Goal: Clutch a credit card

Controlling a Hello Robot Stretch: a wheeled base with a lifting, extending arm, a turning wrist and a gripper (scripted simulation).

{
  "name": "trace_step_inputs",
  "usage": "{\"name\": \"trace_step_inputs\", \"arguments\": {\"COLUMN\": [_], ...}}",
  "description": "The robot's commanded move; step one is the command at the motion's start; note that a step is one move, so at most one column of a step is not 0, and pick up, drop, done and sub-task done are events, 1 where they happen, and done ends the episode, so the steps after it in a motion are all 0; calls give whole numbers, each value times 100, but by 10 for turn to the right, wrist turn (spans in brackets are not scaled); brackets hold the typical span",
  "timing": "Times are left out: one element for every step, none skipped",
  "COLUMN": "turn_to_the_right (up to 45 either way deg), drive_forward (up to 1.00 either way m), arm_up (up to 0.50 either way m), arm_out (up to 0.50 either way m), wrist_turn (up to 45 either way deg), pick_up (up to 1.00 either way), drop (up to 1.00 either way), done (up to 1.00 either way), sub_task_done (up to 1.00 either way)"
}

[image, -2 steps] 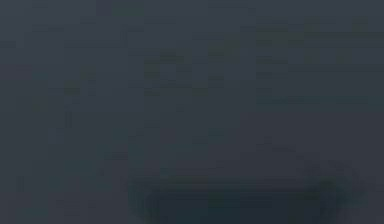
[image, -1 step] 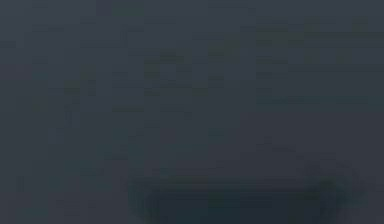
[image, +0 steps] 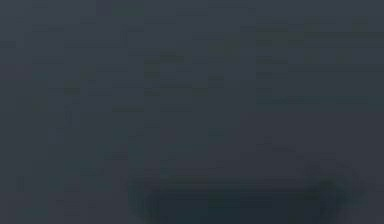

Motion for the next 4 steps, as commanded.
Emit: {"name": "trace_step_inputs", "arguments": {"turn_to_the_right": [0, 0, 0, 0], "drive_forward": [0, 0, 0, 0], "arm_up": [-30, 0, 10, 0], "arm_out": [0, 0, 0, 0], "wrist_turn": [0, 0, 0, 0], "pick_up": [0, 100, 0, 0], "drop": [0, 0, 0, 0], "done": [0, 0, 0, 100], "sub_task_done": [0, 0, 0, 0]}}
